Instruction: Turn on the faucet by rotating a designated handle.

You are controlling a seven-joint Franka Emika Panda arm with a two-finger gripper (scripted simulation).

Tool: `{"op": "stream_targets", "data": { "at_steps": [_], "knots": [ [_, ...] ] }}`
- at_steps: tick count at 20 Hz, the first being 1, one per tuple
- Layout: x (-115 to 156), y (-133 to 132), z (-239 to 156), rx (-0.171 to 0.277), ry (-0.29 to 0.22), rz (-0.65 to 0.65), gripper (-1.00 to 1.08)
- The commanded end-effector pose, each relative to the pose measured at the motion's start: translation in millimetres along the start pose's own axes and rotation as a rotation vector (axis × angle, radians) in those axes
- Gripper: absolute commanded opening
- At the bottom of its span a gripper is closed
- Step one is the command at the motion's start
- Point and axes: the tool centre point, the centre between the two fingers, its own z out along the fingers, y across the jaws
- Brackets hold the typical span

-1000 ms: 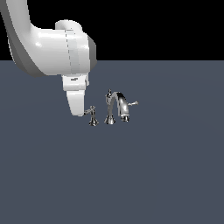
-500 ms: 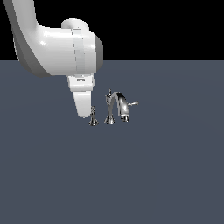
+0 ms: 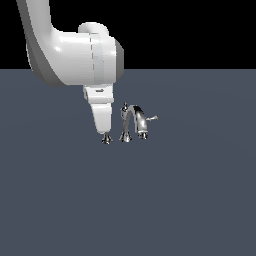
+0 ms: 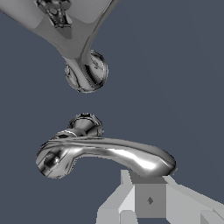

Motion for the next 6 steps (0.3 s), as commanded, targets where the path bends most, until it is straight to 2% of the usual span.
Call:
{"op": "stream_targets", "data": {
  "at_steps": [1,6],
  "knots": [
    [39.1,-3.0,-0.7,0.004,0.011,0.044,-1.00],
    [64.4,-7.7,-1.3,0.004,0.014,0.057,-1.00]
  ]
}}
